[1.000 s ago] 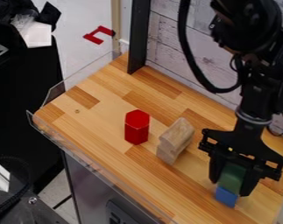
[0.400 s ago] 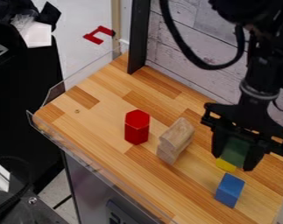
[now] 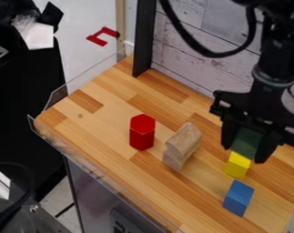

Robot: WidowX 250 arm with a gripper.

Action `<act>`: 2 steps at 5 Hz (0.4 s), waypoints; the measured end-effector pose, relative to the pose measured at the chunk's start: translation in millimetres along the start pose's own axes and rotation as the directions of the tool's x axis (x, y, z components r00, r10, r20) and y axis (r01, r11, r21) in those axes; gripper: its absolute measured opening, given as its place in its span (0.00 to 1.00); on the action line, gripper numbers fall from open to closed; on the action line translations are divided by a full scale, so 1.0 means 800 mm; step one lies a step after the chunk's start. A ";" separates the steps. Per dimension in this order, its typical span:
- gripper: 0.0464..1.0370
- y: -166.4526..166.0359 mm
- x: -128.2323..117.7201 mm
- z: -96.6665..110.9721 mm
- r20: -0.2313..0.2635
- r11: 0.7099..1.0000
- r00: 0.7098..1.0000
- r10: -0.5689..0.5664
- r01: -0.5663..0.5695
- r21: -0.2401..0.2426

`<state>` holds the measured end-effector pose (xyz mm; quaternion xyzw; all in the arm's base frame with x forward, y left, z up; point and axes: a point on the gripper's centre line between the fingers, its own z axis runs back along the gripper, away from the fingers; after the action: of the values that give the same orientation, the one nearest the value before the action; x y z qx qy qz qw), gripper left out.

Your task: Put the green cube on top of the red hexagon

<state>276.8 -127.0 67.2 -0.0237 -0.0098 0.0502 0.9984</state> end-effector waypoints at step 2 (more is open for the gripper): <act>0.54 0.051 0.010 0.013 0.023 0.992 0.991 0.128 -0.128 -0.013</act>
<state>280.5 -85.4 75.4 -0.0293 -0.0205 0.1144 0.9928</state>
